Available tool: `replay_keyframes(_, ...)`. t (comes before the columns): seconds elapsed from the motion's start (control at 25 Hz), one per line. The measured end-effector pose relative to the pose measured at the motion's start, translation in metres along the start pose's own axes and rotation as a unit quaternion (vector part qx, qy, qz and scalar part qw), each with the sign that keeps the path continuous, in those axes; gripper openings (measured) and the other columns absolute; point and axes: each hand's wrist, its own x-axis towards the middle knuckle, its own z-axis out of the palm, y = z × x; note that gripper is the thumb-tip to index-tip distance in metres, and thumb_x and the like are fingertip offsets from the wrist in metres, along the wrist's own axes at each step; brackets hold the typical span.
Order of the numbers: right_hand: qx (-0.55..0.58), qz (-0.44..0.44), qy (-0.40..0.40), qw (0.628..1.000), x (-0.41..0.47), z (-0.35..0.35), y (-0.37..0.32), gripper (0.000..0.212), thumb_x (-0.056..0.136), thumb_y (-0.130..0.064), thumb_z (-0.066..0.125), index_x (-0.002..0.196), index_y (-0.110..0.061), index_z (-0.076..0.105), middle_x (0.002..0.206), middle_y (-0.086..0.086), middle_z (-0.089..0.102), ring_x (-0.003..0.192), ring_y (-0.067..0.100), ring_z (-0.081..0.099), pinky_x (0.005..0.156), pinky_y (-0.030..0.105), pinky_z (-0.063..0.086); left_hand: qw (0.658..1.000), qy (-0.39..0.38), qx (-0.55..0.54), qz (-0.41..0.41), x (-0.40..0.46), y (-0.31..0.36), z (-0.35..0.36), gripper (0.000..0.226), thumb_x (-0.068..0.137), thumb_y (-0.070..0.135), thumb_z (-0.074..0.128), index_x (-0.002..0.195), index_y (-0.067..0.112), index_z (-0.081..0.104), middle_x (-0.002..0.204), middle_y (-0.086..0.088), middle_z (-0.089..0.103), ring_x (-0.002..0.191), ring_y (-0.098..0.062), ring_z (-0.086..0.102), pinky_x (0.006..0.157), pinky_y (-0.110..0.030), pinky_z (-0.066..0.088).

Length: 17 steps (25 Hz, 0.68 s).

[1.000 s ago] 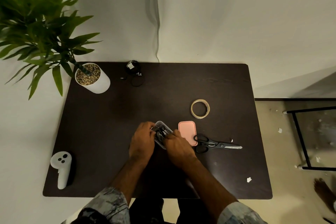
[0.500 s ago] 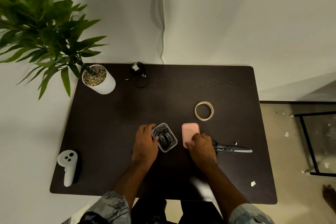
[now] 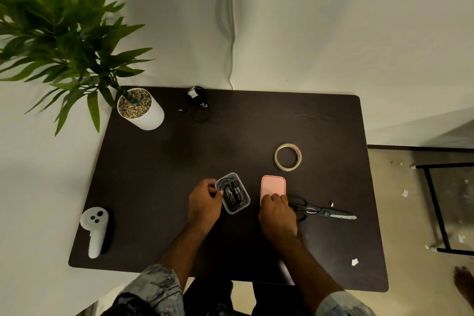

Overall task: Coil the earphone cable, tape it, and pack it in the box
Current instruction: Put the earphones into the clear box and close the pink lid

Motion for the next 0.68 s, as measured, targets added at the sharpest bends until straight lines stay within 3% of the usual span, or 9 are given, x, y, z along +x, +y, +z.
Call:
replay_keyframes(0.16, 0.062, -0.029, 0.1, 0.993, -0.012, 0.002, 0.006, 0.026, 0.1, -0.029, 0.06, 0.118, -0.012, 0.067, 0.13, 0.011, 0.062, 0.122, 0.029, 0.055, 0.091, 0.04, 0.057, 0.999, -0.002, -0.026, -0.023, 0.001, -0.005, 0.0, 0.024, 0.094, 0.015, 0.069, 0.117, 0.023, 0.066, 0.096, 0.009, 0.071, 0.086, -0.009, 0.072, 0.076, -0.038, 0.065)
replay_keyframes(0.32, 0.254, -0.047, 0.234, 0.937, -0.023, -0.004, 0.013, 0.012, 0.092, -0.015, 0.073, 0.098, -0.018, 0.063, 0.113, 0.002, 0.063, 0.107, 0.015, 0.055, 0.086, 0.032, 0.054, 0.999, 0.0, -0.033, -0.042, -0.001, -0.007, 0.0, 0.019, 0.096, 0.019, 0.066, 0.111, 0.03, 0.066, 0.096, 0.009, 0.072, 0.084, -0.009, 0.073, 0.074, -0.039, 0.065)
replay_keyframes(0.44, 0.394, 0.019, 0.238, 0.888, -0.027, -0.014, 0.012, 0.01, 0.099, -0.011, 0.066, 0.106, -0.016, 0.061, 0.112, 0.003, 0.058, 0.101, 0.011, 0.056, 0.089, 0.034, 0.058, 0.996, 0.001, -0.058, -0.063, -0.001, -0.004, 0.001, 0.016, 0.097, 0.018, 0.066, 0.111, 0.026, 0.066, 0.093, 0.006, 0.073, 0.078, -0.012, 0.075, 0.07, -0.039, 0.066)
replay_keyframes(0.56, 0.426, 0.072, 0.259, 0.864, -0.027, -0.017, 0.006, 0.018, 0.106, -0.016, 0.056, 0.123, -0.013, 0.059, 0.122, 0.006, 0.06, 0.111, 0.017, 0.061, 0.091, 0.032, 0.057, 0.994, -0.002, -0.08, -0.07, -0.001, -0.002, 0.001, 0.022, 0.096, 0.012, 0.067, 0.118, 0.017, 0.066, 0.093, 0.0, 0.074, 0.077, -0.015, 0.076, 0.062, -0.031, 0.064)
replay_keyframes(0.68, 0.523, 0.156, 0.265, 0.795, -0.02, -0.022, 0.002, 0.028, 0.107, -0.016, 0.054, 0.135, -0.014, 0.061, 0.127, -0.001, 0.064, 0.112, 0.014, 0.064, 0.081, 0.021, 0.054, 0.994, -0.014, -0.077, -0.077, -0.001, -0.002, -0.001, 0.026, 0.096, 0.008, 0.067, 0.121, 0.014, 0.064, 0.093, -0.002, 0.074, 0.078, -0.015, 0.076, 0.055, -0.022, 0.059)
